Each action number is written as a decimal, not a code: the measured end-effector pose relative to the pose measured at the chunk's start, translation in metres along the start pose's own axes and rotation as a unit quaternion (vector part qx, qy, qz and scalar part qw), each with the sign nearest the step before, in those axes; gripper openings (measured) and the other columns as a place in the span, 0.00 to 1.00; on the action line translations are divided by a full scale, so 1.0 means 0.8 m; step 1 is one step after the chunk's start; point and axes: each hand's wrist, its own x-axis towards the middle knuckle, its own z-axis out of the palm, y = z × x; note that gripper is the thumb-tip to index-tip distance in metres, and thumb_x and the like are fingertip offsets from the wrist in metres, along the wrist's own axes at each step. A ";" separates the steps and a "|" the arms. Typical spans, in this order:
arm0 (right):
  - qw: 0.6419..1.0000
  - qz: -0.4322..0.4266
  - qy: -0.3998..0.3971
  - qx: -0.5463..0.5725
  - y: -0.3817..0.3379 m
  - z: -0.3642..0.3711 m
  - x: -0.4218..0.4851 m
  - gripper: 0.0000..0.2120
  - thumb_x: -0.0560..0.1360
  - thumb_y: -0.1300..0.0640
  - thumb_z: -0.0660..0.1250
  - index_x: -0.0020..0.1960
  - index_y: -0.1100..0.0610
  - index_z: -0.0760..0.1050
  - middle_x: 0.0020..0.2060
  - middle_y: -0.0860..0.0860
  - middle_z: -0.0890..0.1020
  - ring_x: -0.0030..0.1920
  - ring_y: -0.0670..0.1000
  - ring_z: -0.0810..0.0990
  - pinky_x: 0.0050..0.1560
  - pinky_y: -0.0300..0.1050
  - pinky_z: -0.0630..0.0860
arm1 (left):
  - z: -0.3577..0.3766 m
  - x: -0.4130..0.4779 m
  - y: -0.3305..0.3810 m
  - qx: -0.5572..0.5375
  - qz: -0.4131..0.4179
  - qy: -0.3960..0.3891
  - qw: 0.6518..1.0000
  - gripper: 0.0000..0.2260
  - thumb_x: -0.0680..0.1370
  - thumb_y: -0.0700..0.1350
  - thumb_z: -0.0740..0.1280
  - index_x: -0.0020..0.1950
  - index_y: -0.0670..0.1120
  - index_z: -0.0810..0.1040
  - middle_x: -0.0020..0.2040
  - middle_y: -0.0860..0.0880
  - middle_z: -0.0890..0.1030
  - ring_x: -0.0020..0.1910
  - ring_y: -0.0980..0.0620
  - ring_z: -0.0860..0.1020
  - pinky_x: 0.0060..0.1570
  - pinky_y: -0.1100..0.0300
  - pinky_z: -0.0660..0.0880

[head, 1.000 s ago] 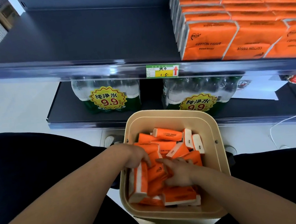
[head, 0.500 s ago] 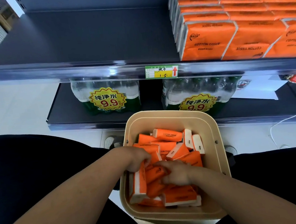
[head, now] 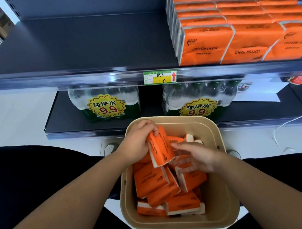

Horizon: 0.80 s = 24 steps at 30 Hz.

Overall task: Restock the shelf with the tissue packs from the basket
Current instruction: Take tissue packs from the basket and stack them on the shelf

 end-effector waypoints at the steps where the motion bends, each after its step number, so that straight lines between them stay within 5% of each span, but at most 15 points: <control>1: 1.000 -0.007 -0.002 0.012 0.001 -0.001 0.000 0.26 0.65 0.45 0.74 0.60 0.53 0.76 0.56 0.57 0.82 0.58 0.59 0.80 0.53 0.57 0.79 | 0.002 -0.001 0.001 -0.010 -0.009 0.005 1.000 0.17 0.72 0.31 0.64 0.46 0.55 0.71 0.56 0.56 0.70 0.58 0.55 0.70 0.56 0.57 0.74; 8: 0.994 0.034 -0.086 0.051 0.017 -0.013 -0.002 0.31 0.66 0.52 0.76 0.66 0.49 0.70 0.62 0.57 0.79 0.59 0.62 0.80 0.55 0.66 0.76 | 0.022 -0.015 0.009 0.011 0.010 0.046 0.999 0.16 0.73 0.33 0.65 0.49 0.55 0.71 0.59 0.58 0.67 0.63 0.55 0.68 0.60 0.54 0.72; 12: 0.998 -0.007 -0.044 0.054 0.016 -0.012 0.004 0.34 0.65 0.54 0.76 0.68 0.52 0.68 0.54 0.56 0.83 0.57 0.58 0.81 0.58 0.63 0.76 | 0.026 -0.017 0.011 0.001 -0.001 0.053 0.999 0.17 0.72 0.32 0.64 0.48 0.55 0.69 0.57 0.60 0.65 0.60 0.56 0.68 0.58 0.56 0.72; 17: 0.995 -0.039 -0.012 0.090 0.009 -0.012 0.004 0.26 0.69 0.52 0.72 0.65 0.54 0.70 0.59 0.58 0.81 0.59 0.59 0.80 0.57 0.62 0.77 | 0.020 -0.010 0.011 -0.022 -0.004 0.018 1.000 0.18 0.72 0.31 0.66 0.49 0.54 0.69 0.56 0.61 0.67 0.59 0.60 0.69 0.59 0.56 0.73; 24: 0.988 -0.089 -0.009 0.129 0.007 -0.008 0.004 0.33 0.67 0.69 0.70 0.65 0.47 0.64 0.62 0.58 0.78 0.60 0.63 0.78 0.55 0.67 0.76 | 0.027 -0.006 -0.011 -0.072 -0.135 0.036 0.988 0.25 0.76 0.47 0.70 0.68 0.54 0.63 0.65 0.52 0.71 0.62 0.52 0.75 0.62 0.49 0.74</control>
